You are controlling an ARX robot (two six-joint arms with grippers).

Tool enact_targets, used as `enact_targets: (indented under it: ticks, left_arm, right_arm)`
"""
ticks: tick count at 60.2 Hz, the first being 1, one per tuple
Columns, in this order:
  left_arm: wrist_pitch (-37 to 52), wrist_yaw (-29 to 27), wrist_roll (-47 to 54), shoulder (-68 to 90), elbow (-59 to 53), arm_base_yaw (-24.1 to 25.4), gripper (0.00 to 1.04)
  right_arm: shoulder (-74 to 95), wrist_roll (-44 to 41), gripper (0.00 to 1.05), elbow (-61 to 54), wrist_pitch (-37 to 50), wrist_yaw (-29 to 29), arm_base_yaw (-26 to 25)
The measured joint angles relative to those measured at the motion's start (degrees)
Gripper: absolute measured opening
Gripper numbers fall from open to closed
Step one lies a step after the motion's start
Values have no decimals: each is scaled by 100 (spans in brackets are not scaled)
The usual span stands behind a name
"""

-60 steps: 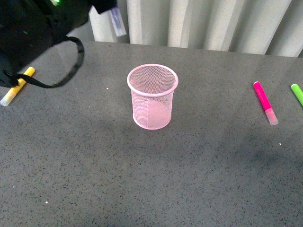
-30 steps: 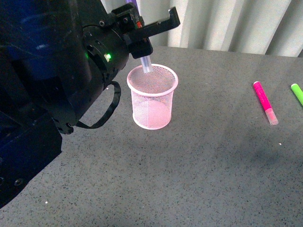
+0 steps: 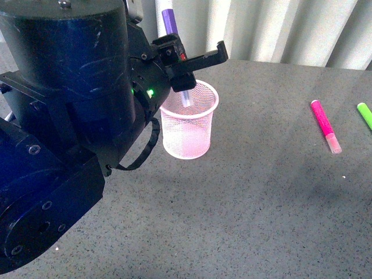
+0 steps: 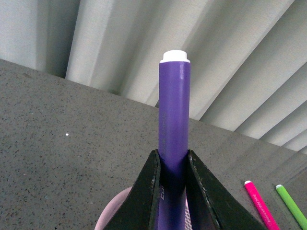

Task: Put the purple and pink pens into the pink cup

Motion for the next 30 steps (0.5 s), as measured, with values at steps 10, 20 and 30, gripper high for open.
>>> enact_targets:
  ticks: [10,20,30]
  left_arm:
    - [-245,44,-197,46,0,0,18]
    - [-660,271,-380,-52,-15,46,51]
    - [-1113,509,-457,-654,-282,210,81]
  right_arm:
    - [0,0,98,0,0,0,0]
    - [0,0,98,0,0,0,0]
    - [0,0,98,0,0,0,0]
